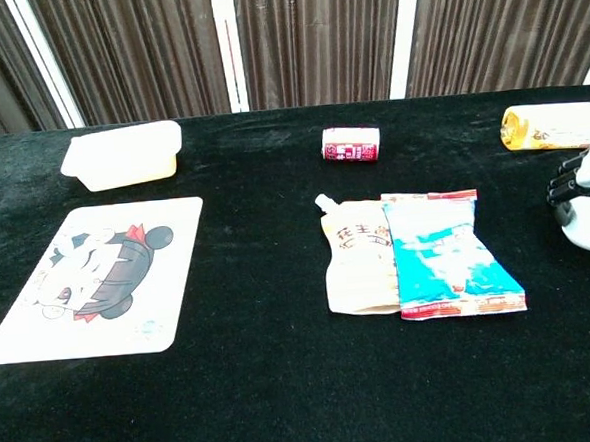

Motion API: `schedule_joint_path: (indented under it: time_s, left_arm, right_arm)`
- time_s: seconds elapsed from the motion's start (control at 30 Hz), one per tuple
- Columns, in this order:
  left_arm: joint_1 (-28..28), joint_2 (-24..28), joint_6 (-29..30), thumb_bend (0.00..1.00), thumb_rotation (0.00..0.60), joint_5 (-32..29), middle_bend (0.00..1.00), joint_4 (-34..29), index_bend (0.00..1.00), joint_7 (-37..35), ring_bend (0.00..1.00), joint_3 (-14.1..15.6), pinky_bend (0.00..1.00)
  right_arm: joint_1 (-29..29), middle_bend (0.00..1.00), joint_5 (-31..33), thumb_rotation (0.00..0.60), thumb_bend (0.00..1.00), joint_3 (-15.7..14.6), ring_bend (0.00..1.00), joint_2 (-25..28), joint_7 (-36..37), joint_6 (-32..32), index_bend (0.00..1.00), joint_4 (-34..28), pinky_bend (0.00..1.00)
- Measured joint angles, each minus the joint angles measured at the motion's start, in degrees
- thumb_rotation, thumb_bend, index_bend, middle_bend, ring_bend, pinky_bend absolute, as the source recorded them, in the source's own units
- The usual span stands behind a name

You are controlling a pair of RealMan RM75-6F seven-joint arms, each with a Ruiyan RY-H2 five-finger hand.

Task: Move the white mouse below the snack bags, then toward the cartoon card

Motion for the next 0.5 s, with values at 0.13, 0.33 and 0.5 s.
schedule_joint_path:
  time_s: [0.13,0.33,0.5]
  left_arm:
    - [-0.1,0.2,-0.2,0.00,0.600,0.2,0.00,-0.2,0.00,-0.5,0.00,0.1,0.00]
    - [-0.2,1.0,-0.6,0.00,0.600,0.7,0.00,-0.7,0.00,-2.2,0.00,0.4,0.00]
    - [-0.1,2.0,-0.4,0.00,0.600,2.0,0.00,-1.3,0.00,-3.9,0.00,0.9,0.00]
  right_arm:
    - [0.0,0.62,0.4,0.600,0.37,0.5,0.35,0.7,-1.1,3.5,0.55,0.3,0.50]
    - [0.9,0.62,0.0,0.600,0.36,0.7,0.35,3.4,-3.7,10.4,0.55,-1.2,0.51]
    - [2.8,0.62,-1.8,0.600,0.35,0.2,0.35,6.8,-8.0,16.9,0.55,-7.2,0.51]
